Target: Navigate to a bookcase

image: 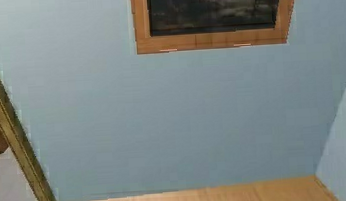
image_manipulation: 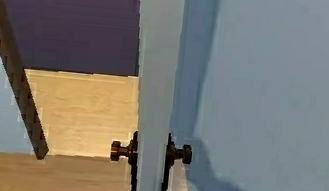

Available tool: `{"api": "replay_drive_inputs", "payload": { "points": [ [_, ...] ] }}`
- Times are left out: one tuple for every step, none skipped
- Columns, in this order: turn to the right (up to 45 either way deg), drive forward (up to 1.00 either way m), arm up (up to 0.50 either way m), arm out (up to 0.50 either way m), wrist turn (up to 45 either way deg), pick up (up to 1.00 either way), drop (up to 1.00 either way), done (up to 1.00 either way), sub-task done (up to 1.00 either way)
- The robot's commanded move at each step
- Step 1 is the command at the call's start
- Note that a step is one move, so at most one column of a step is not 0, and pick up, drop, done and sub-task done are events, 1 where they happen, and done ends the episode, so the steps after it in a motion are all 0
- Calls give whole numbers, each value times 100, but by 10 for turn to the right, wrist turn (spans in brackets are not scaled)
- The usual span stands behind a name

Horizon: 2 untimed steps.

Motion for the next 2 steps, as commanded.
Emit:
{"api": "replay_drive_inputs", "payload": {
  "points": [
    [-420,0,0,0,0,0,0,0,0],
    [0,20,0,0,0,0,0,0,0]
  ]
}}
